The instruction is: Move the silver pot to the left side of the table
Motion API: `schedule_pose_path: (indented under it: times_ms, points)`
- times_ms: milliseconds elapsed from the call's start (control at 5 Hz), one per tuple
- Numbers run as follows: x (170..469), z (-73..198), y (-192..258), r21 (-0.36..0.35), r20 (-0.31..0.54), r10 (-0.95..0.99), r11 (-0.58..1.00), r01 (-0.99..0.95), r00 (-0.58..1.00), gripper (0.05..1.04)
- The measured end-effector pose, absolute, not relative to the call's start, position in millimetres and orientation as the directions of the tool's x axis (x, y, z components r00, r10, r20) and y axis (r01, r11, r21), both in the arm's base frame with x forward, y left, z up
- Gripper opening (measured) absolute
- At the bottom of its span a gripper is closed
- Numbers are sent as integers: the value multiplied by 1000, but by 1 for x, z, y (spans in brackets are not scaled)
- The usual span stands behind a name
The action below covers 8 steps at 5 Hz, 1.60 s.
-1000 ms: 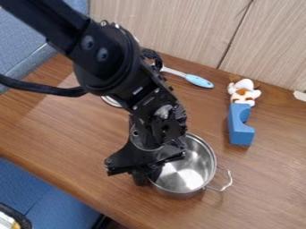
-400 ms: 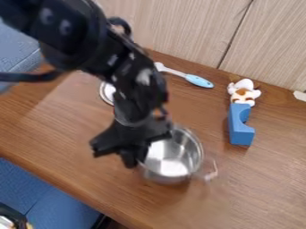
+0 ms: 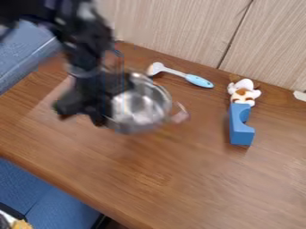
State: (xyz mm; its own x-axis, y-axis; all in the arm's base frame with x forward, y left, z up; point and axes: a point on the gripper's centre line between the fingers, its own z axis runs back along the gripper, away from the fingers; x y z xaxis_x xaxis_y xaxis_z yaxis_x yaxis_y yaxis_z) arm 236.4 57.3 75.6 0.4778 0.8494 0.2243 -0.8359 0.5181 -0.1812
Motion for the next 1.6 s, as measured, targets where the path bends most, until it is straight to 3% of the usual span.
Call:
schedule_pose_path:
  times_ms: [200, 400, 600, 1000, 1200, 1400, 1600]
  points:
    - [235, 69, 105, -181, 230, 911, 385, -905, 342, 84]
    - [239, 43, 128, -167, 217, 937, 311, -936, 273, 84]
    - [237, 22, 138, -129, 225, 941, 287, -949, 254, 84]
    - [230, 8, 139, -98, 238, 935, 291, -952, 261, 106]
    - [225, 6, 139, -74, 252, 939, 262, -962, 236, 286]
    - [223, 11, 134, -49, 270, 927, 283, -958, 260, 576]
    - [224, 27, 132, -78, 284, 925, 284, -956, 251, 882]
